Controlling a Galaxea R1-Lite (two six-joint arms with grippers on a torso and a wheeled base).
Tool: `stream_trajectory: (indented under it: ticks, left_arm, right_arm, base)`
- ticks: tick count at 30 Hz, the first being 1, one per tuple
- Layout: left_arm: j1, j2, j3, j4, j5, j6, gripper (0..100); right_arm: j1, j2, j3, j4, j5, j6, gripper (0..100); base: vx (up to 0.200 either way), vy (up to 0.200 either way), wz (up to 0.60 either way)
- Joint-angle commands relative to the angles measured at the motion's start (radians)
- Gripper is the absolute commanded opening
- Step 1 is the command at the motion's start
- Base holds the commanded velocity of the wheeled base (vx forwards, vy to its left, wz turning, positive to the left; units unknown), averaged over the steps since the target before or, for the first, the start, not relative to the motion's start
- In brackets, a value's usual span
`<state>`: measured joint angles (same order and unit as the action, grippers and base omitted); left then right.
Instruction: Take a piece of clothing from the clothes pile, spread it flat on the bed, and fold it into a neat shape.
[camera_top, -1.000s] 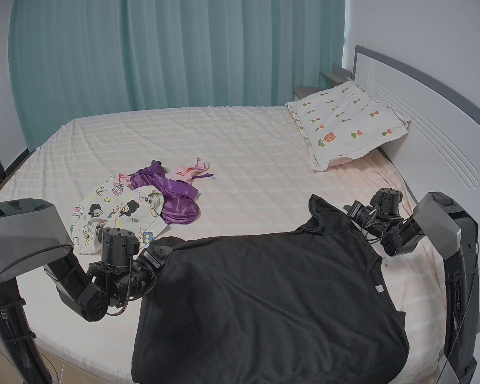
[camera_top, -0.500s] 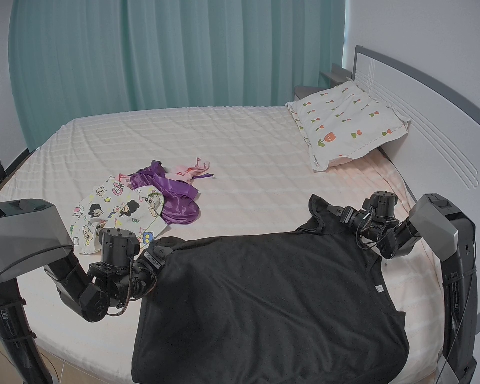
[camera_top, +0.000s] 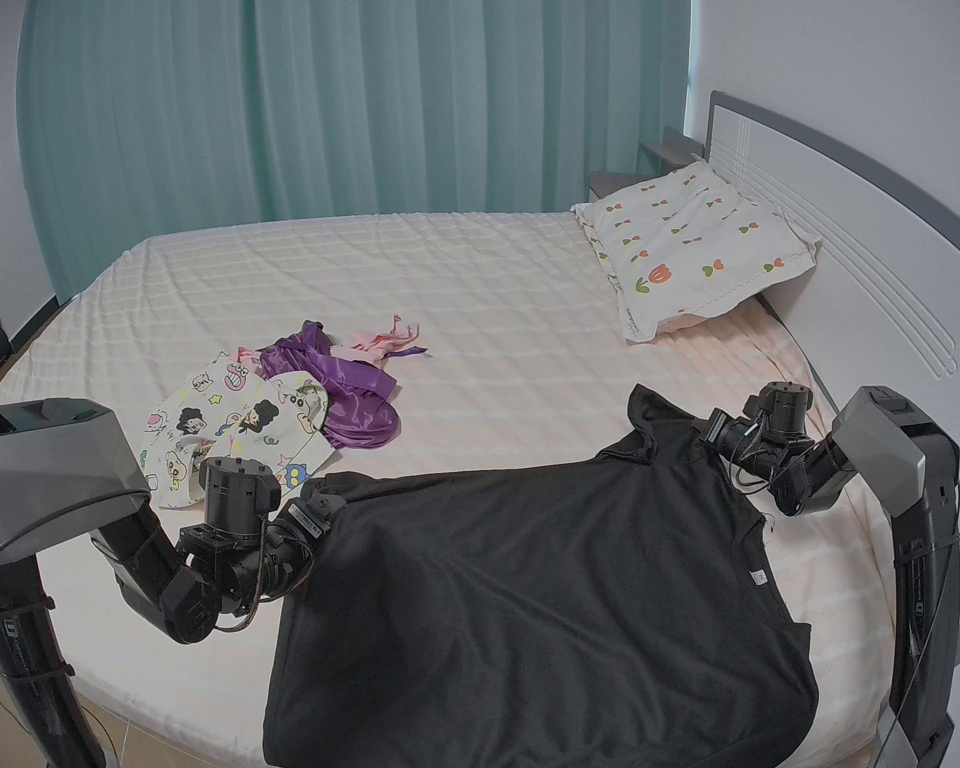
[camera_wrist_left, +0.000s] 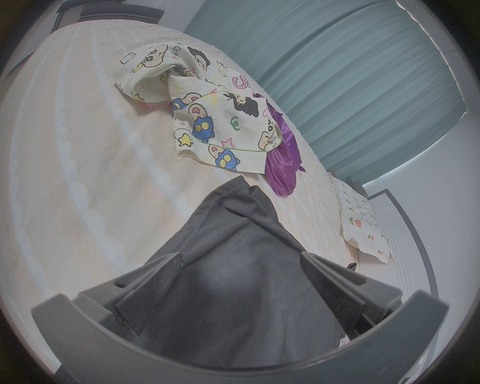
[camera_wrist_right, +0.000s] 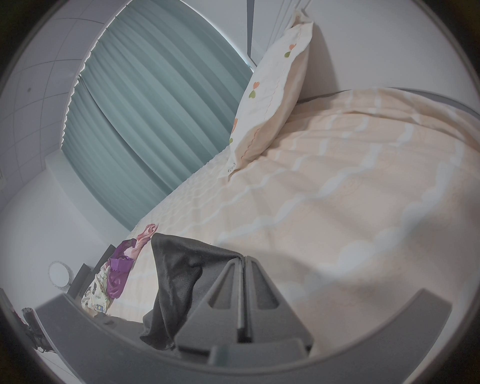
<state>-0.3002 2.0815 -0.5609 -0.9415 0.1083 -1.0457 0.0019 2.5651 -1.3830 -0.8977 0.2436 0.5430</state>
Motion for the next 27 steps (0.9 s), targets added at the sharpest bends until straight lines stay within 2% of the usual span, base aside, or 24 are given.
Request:
stream_trajectory:
  ticks: [1,11,12,22,23,27]
  left_arm:
    - [0.003,0.005,-0.002,0.0,0.001,0.0,100]
    - [0.013,0.005,-0.005,0.0,0.001,0.0,100]
    - [0.015,0.005,-0.005,0.0,0.001,0.0,100]
    - [0.018,0.005,-0.007,0.0,0.001,0.0,100]
    - [0.018,0.003,-0.007,0.0,0.001,0.0,100]
    - [0.019,0.003,-0.007,0.0,0.001,0.0,100]
  right_arm:
    - [-0.019,-0.016,0.028,-0.026,-0.003,0.002,0]
    - [-0.037,-0.013,0.068,-0.029,-0.012,-0.001,0]
    - [-0.037,-0.013,0.067,-0.032,-0.012,-0.001,100]
    - [-0.022,-0.135,0.07,-0.07,-0.015,0.031,100]
    - [0.004,-0.177,0.07,-0.07,-0.047,0.061,100]
    - [0.015,-0.192,0.073,-0.063,-0.066,0.071,100]
  base:
    - [0.0,0.0,0.0]
    - [0.0,0.0,0.0]
    - [0.0,0.0,0.0]
    - [0.0,0.0,0.0]
    - [0.0,0.0,0.0]
    - [0.0,0.0,0.0]
